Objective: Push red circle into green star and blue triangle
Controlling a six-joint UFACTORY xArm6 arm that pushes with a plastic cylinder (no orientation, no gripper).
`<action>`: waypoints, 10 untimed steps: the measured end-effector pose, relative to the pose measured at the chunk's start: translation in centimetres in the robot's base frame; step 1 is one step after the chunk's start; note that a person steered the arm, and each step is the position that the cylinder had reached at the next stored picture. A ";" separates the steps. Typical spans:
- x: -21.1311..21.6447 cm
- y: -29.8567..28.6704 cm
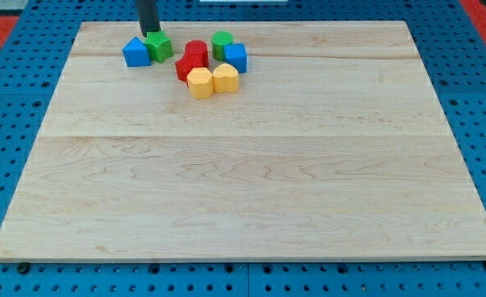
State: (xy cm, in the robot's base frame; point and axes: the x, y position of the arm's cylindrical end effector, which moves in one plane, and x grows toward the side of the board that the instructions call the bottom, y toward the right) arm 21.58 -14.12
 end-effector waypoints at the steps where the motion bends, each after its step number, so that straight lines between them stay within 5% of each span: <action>1: -2.3 9.2; 3: 3.2 19.2; 7: 5.4 -0.7; 9: 5.4 13.9; 10: 1.7 14.6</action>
State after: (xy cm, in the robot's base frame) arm 23.28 0.52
